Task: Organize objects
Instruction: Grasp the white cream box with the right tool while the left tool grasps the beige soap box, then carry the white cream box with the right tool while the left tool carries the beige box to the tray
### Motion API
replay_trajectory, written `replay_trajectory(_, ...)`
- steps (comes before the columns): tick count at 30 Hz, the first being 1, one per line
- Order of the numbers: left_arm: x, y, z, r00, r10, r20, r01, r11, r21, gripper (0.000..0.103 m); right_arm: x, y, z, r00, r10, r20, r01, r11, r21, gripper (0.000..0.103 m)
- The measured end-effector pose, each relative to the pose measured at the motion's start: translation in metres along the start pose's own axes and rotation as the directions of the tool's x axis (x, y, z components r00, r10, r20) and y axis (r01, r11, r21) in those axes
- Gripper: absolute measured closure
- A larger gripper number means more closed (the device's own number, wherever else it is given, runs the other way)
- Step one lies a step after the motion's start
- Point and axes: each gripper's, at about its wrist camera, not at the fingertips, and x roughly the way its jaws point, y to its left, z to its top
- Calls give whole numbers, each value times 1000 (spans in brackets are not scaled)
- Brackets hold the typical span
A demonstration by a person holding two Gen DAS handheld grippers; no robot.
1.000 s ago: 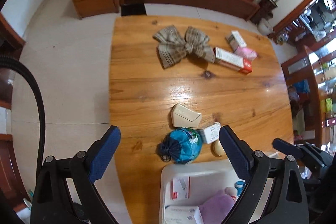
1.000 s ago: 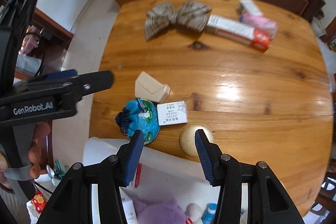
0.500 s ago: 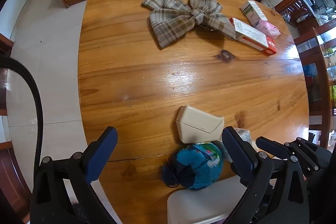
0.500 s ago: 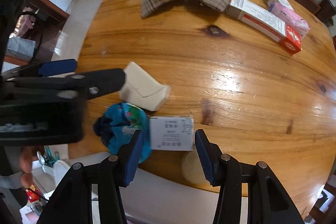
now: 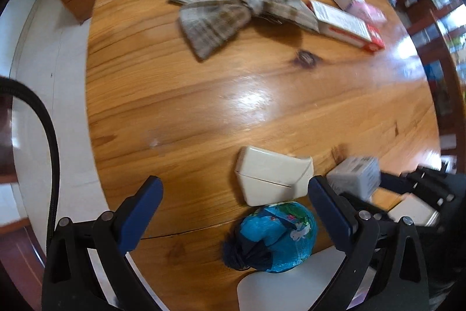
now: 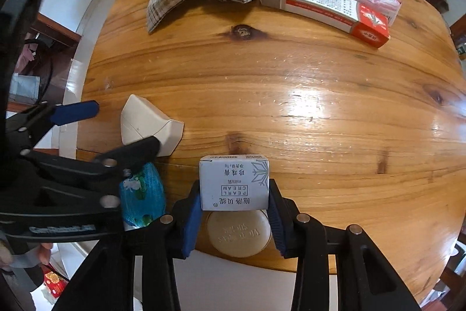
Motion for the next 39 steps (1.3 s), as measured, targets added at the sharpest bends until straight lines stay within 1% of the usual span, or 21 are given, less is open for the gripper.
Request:
replay_trajectory(4,9,-11,-1,1000,19,-24,-18,999,40,3,-4,-7,-3,1000,-5,8,5,1000,-5,62)
replay_trajectory(7,14,-15,0,998,44,-33,-42,997,59,3,-9,-13,-3,1000,-25,17,25,1000,-8,62)
replay_trajectory(11,18,-20,1,996,76,-36,-73,993,89,3,-16,-26,-9,999,-26,29,26,1000,4,62)
replay_trajectory(17,21,-21,2,993,105,-57,-100,991,90,3,-23,-36,-12,999,-15,32,14,1000,21,62)
replay_trajectory(19,23,-18,2,991,111,-72,-106,992,75,4,-26,-43,-15,999,-14,35,13,1000,27,62)
replay_trajectory(22,27,-10,3,991,75,-109,-73,997,17,7,-28,-49,-18,999,-5,32,4,1000,30,62)
replay_trajectory(23,29,-7,3,990,69,-122,-69,998,4,10,-29,-52,-20,999,-2,33,1,1000,32,62)
replay_trajectory(25,30,-5,3,989,78,-125,-80,997,-11,11,-40,-56,-29,999,1,37,-3,999,34,62)
replay_trajectory(29,30,0,5,990,64,-124,-72,996,-60,11,-50,-67,-37,999,14,46,-16,999,44,62)
replay_trajectory(31,28,3,5,992,62,-111,-72,994,-82,16,-53,-63,-38,998,15,54,-17,999,44,62)
replay_trajectory(32,26,4,6,993,60,-101,-69,994,-89,25,-57,-66,-40,998,14,58,-17,999,44,62)
replay_trajectory(33,22,5,7,995,56,-86,-64,994,-92,37,-59,-66,-41,998,14,62,-17,999,44,62)
replay_trajectory(34,21,6,7,995,52,-81,-60,994,-96,37,-61,-68,-42,998,15,67,-18,999,42,62)
replay_trajectory(36,21,11,6,996,5,-85,-16,991,-133,37,-66,-70,-44,997,16,76,-19,999,41,62)
replay_trajectory(39,18,15,3,997,9,-70,-20,989,-146,37,-73,-71,-45,996,20,89,-24,999,41,62)
